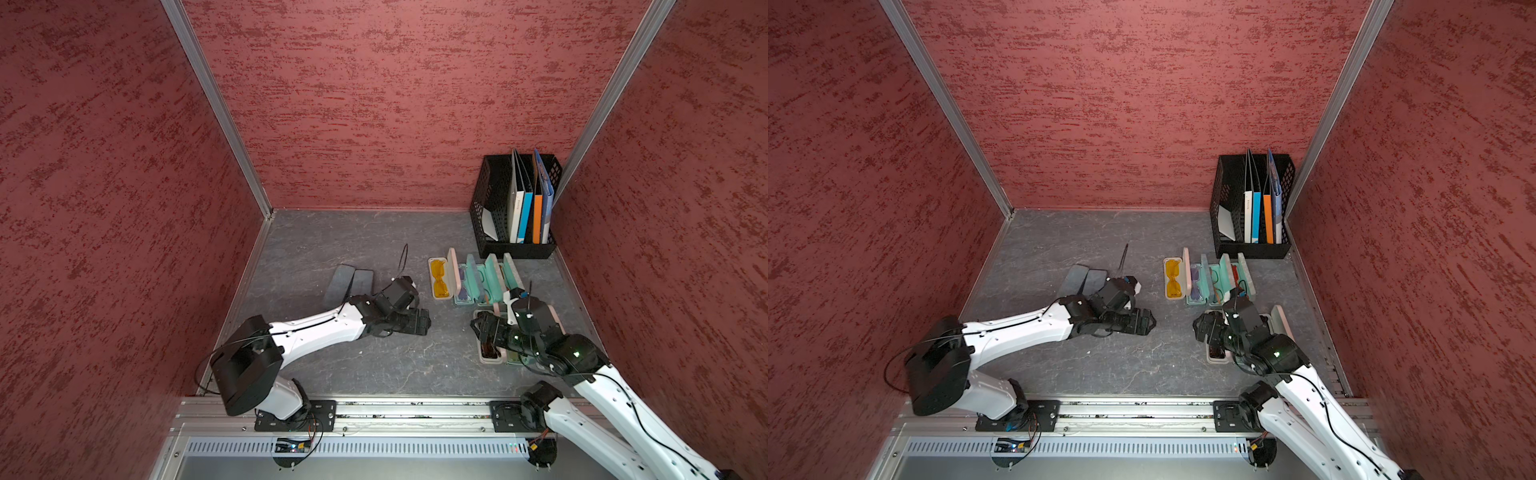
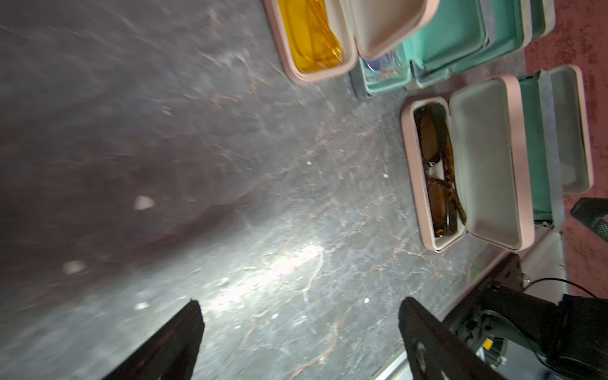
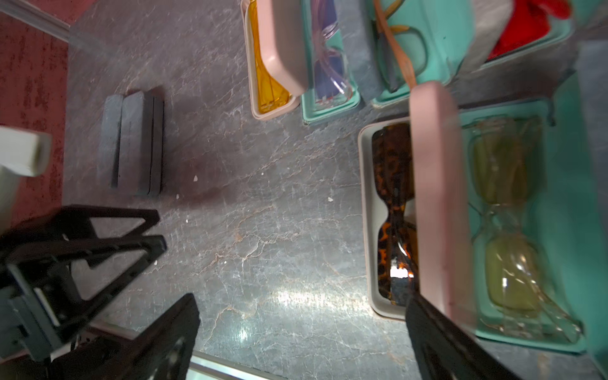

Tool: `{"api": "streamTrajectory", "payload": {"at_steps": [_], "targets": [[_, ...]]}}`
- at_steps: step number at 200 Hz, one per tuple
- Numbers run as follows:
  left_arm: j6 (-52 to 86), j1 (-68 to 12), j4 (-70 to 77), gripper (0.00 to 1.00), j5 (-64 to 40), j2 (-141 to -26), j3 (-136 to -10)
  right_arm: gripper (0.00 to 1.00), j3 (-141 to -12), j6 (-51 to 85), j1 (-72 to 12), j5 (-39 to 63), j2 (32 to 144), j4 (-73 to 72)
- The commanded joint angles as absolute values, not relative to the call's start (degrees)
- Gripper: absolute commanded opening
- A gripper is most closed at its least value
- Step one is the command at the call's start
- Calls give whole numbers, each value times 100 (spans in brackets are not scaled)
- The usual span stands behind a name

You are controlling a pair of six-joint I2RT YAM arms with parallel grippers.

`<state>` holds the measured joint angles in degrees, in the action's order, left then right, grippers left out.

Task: Close the glasses case
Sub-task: Move the glasses case to the center of the board.

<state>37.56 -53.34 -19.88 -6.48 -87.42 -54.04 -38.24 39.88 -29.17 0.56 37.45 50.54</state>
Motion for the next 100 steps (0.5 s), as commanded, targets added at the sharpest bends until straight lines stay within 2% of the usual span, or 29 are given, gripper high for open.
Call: {"api": "streamTrajectory", "payload": {"at_steps": [1,42,100], "targets": [[4233,-5520,-806,92,-1361,-9376,-5711,98,-3921,4164,-2795,-554,3709,5276],[4739,-5636,73,86,-1927,-10704,-6266,98,-3457,4323,-2327,-402,3719,4935],[4922,-5739,273,84,-1921,-11174,-6521,98,-3228,4229,-2145,-489,3849,4843]]}}
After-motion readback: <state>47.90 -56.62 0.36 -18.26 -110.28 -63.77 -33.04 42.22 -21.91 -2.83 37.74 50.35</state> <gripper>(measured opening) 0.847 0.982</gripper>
